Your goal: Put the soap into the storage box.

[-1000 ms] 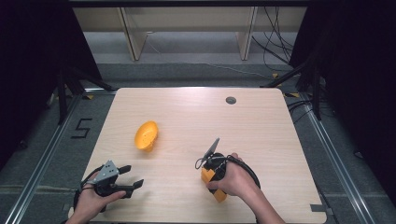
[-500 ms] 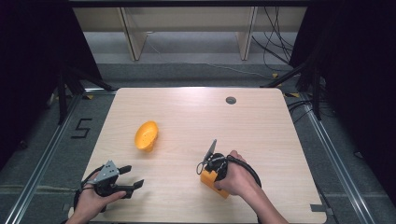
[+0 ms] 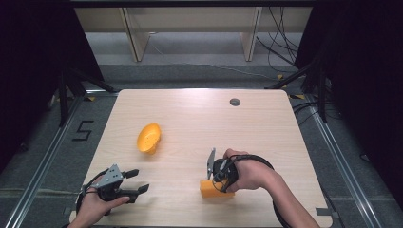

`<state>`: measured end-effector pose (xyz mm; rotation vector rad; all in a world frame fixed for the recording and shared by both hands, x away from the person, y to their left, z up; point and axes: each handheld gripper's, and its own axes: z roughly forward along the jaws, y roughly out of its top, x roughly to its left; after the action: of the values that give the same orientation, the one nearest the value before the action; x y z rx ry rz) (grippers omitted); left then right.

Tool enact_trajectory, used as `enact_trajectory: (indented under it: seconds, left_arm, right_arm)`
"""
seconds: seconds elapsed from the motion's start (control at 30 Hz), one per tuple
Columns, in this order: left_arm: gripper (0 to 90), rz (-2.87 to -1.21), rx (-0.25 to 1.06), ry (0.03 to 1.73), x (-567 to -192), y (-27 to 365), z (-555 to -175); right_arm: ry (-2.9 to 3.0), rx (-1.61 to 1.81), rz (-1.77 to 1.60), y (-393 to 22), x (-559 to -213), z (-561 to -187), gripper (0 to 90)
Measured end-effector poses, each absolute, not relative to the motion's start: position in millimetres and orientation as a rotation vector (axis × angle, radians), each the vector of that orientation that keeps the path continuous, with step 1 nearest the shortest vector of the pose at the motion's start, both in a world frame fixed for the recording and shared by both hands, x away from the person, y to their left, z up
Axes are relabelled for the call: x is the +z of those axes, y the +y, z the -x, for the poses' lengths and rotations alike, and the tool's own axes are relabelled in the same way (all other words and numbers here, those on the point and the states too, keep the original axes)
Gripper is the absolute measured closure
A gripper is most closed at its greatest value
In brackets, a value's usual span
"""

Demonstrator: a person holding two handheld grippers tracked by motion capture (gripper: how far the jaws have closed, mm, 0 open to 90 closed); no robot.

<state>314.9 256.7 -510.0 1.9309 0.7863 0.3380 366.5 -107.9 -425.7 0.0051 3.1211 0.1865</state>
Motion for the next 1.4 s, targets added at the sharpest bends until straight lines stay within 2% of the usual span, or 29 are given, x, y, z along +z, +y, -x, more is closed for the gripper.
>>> enact_trajectory:
  seconds: [0.47,0.63,0.87,1.13,1.4]
  left_arm:
    - [28.8,-1.933,0.265,0.697,-508,241,-314]
    - [29.0,-1.896,0.222,0.627,-502,222,-312]
    - [28.5,-1.944,0.143,0.507,-492,191,-317]
    - [24.1,-2.038,0.179,0.366,-489,154,-323]
    - [27.8,-2.019,0.184,0.328,-491,141,-329]
  right_arm:
    - [3.114,0.236,0.022,-98,-409,-367,62.5]
    - [3.099,0.257,0.022,-93,-402,-368,62.5]
    - [3.108,0.276,0.028,-84,-401,-369,62.5]
    - [3.095,0.321,0.052,-80,-397,-371,62.5]
    - [3.088,0.357,0.105,-74,-396,-373,62.5]
